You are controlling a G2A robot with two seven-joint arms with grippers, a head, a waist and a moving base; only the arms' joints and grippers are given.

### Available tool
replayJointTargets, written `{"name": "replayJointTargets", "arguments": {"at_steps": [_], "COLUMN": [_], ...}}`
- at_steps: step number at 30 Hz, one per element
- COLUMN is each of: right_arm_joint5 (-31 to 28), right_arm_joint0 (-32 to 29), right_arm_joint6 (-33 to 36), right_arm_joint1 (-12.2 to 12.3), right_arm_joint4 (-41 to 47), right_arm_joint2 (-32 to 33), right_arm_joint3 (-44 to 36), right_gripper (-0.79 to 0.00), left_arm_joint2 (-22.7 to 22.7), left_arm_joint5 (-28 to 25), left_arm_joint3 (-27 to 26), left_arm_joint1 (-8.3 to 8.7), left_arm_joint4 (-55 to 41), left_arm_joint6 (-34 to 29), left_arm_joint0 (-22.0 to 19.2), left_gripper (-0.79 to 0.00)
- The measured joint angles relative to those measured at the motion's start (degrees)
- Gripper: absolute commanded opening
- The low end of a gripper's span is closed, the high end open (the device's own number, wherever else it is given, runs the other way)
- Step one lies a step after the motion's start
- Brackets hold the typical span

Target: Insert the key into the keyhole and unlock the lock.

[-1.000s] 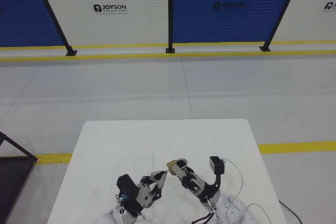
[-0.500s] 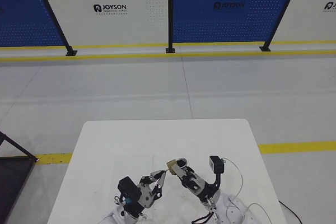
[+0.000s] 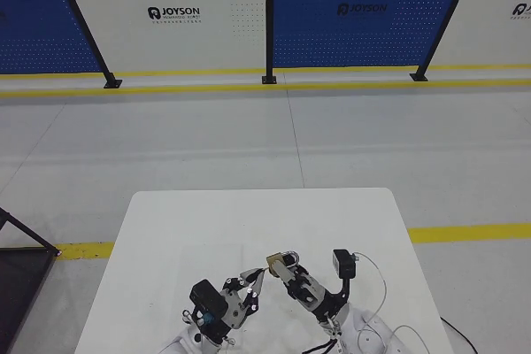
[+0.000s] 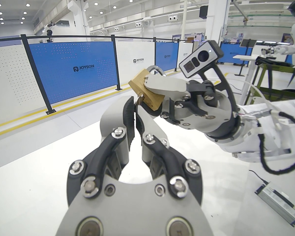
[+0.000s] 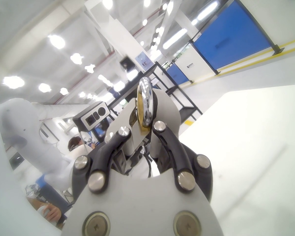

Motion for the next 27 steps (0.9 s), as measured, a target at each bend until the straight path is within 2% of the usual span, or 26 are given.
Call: {"name": "replayJointTargets", "arguments": {"at_steps": [16, 17, 18, 19, 20, 27], "right_arm_joint5": [0.3, 0.3, 0.3, 0.2, 0.1, -0.5], "right_arm_joint0": [-0.1, -0.1, -0.1, -0.1, -0.1, -0.2], "right_arm_joint6": [0.2, 0.2, 0.3, 0.3, 0.2, 0.2], "right_arm_joint1": [0.0, 0.1, 0.1, 0.1, 0.1, 0.2], "right_arm_joint4": [0.8, 0.8, 0.8, 0.9, 0.9, 1.3], "right_arm_joint2": [-0.1, -0.1, -0.1, 0.0, 0.0, 0.6], "right_arm_joint3": [0.0, 0.0, 0.0, 0.0, 0.0, 0.0], "right_gripper": [-0.785, -0.785, -0.785, -0.785, -0.785, -0.785], "left_arm_joint2": [1.4, 1.5, 1.5, 1.6, 1.6, -0.1], "left_arm_joint5": [6.0, 6.0, 6.0, 5.7, 5.4, 1.7], "left_arm_joint3": [1.1, 1.1, 1.0, 0.9, 0.8, -2.3], "left_arm_joint1": [-0.15, -0.17, -0.19, -0.20, -0.19, 0.31], "left_arm_joint4": [5.8, 5.5, 5.2, 4.6, 4.1, 0.7], "left_arm_joint6": [1.4, 1.4, 1.3, 1.2, 1.0, -1.2], "left_arm_joint0": [-0.7, -0.7, -0.8, -0.8, -0.8, 0.9], "left_gripper": [-0.785, -0.767, -0.610, -0.249, 0.000, 0.000]}}
